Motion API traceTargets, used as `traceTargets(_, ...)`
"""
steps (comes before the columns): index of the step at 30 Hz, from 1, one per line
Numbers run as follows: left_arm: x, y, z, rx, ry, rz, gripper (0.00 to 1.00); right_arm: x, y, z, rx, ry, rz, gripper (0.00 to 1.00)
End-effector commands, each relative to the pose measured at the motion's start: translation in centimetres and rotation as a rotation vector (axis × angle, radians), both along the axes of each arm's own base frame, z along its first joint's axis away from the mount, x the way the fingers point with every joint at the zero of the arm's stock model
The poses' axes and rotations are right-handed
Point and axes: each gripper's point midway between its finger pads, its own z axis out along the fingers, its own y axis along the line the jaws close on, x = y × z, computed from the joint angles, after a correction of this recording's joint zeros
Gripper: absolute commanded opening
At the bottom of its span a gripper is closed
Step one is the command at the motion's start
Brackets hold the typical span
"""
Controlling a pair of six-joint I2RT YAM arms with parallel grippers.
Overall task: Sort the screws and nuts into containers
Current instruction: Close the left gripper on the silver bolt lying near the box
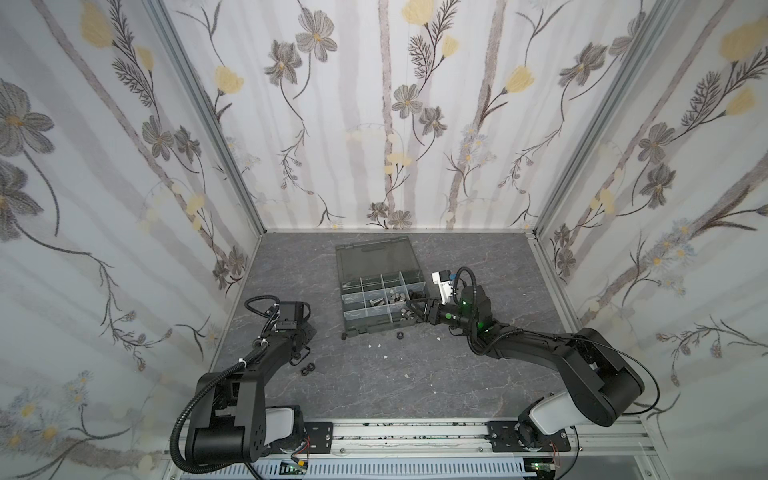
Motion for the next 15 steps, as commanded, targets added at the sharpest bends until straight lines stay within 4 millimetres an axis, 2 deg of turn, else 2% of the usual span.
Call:
traceTargets(1,0.4,-0.2,0.6,0.001,-0.018,-0.011,0.13,0.2,0.1,0.9,0.024,-0.029,-0.001,0.51)
traceTargets(5,0.7,-0.5,1.3,0.003,-0.026,-0.02,0.12,0.2,0.2,0.7,0.022,-0.026,0.0,0.51)
traceTargets(8,1.5,-1.4,3.2,-0.003,-0.077,-0.04,0.12,0.3,0.2,0.5,0.018,-0.021,-0.002,0.51)
traceTargets(15,4.5,-6.1,8.0,-0.044,-0.17,-0.145,0.12,0.5,0.0,0.2,0.012,-0.015,-0.011,0.51)
